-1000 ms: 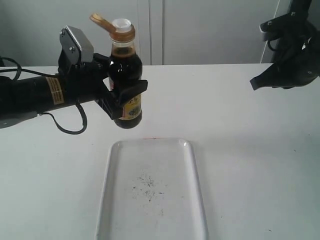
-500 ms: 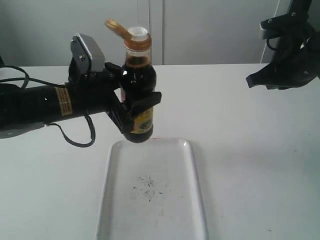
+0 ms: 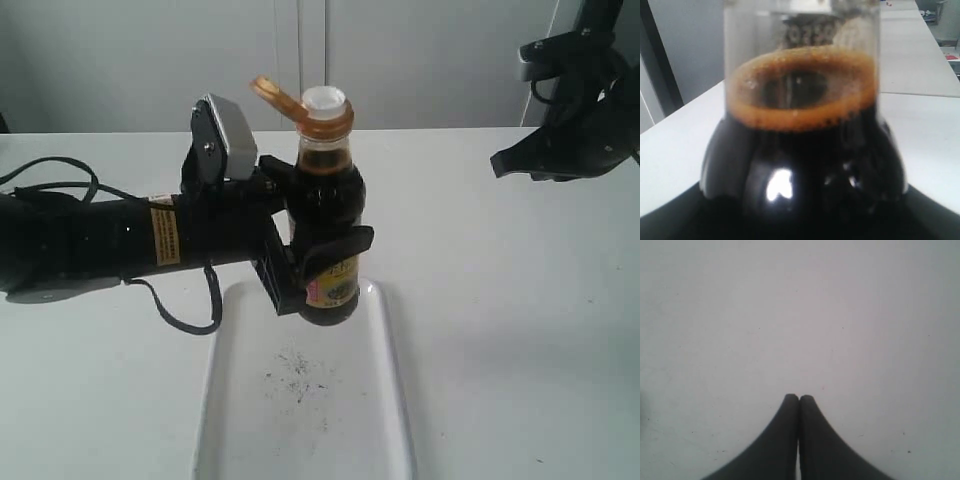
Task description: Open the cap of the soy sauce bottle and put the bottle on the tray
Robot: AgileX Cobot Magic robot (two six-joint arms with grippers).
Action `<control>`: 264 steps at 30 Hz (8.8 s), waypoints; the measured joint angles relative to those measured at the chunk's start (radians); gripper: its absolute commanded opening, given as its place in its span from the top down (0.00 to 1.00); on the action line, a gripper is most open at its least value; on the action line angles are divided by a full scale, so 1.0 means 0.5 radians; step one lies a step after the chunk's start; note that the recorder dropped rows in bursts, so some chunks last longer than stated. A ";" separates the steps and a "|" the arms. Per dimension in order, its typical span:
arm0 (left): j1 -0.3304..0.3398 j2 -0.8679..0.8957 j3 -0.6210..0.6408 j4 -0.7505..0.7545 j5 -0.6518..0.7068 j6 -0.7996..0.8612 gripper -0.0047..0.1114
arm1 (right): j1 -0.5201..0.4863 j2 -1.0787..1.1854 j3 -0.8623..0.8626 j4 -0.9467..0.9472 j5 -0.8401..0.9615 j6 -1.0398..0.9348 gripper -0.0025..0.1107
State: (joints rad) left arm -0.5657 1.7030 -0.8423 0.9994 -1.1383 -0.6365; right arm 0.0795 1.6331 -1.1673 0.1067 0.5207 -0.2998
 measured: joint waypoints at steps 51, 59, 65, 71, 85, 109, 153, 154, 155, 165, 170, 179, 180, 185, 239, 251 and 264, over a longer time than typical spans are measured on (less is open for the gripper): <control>-0.054 0.244 0.237 -0.370 -0.091 0.333 0.96 | 0.000 0.071 0.004 0.000 -0.031 -0.031 0.98; -0.031 0.244 0.246 -0.325 -0.105 0.312 0.96 | 0.000 0.071 0.004 0.000 -0.027 -0.049 0.98; -0.027 0.244 0.246 -0.312 -0.109 0.308 0.95 | 0.000 0.071 0.004 0.000 -0.010 -0.049 0.98; -0.023 0.244 0.246 -0.290 -0.112 0.308 0.64 | 0.000 0.071 0.004 0.000 -0.009 -0.049 0.98; -0.023 0.244 0.246 -0.258 -0.136 0.320 0.05 | 0.000 0.071 0.004 0.000 -0.004 -0.052 0.98; -0.023 -0.314 0.250 -0.167 0.181 0.289 0.05 | 0.000 0.071 0.004 0.000 -0.004 -0.052 0.98; -0.012 -0.972 -0.213 -1.020 1.977 0.794 0.96 | 0.000 0.004 0.004 0.001 -0.001 -0.104 0.98; 0.003 -0.972 -0.245 -1.025 2.054 0.794 0.96 | 0.000 -0.001 0.004 0.001 -0.001 -0.104 0.98; 0.025 -0.972 -0.275 -1.025 2.123 0.787 0.96 | 0.000 -0.009 0.004 0.001 -0.001 -0.104 0.98; 0.439 -0.983 -0.352 -1.077 2.590 0.706 0.96 | 0.027 -0.023 0.004 -0.012 0.033 -0.104 0.98; 0.766 -0.983 -0.446 -1.079 3.183 0.736 0.96 | 0.040 -0.023 0.004 -0.098 0.229 -0.104 0.98; 1.094 -0.977 -0.615 -1.534 4.124 1.182 0.96 | 0.040 -0.061 0.004 -0.175 0.614 0.029 0.98; 1.104 -0.977 -0.619 -1.568 4.190 1.200 0.96 | 0.040 -0.085 0.004 -0.189 0.644 0.063 0.98; 1.108 -0.982 -0.627 -1.629 4.411 1.273 0.96 | 0.040 -0.231 0.004 -0.362 0.785 0.210 0.98; 1.108 -2.878 0.469 -1.976 2.943 1.236 0.96 | 0.040 -1.981 1.228 -0.151 -0.568 0.250 0.98; 1.108 -2.878 0.469 -1.976 2.943 1.236 0.96 | 0.040 -1.981 1.232 -0.148 -0.565 0.250 0.98; 1.108 -3.112 0.927 -2.020 2.666 1.236 0.96 | 0.040 -1.981 1.232 -0.148 -0.565 0.250 0.98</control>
State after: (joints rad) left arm -0.0118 0.1471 -0.3790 -0.0108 0.1945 -0.0187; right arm 0.0993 0.6426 -0.5511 0.0329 0.2384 -0.1747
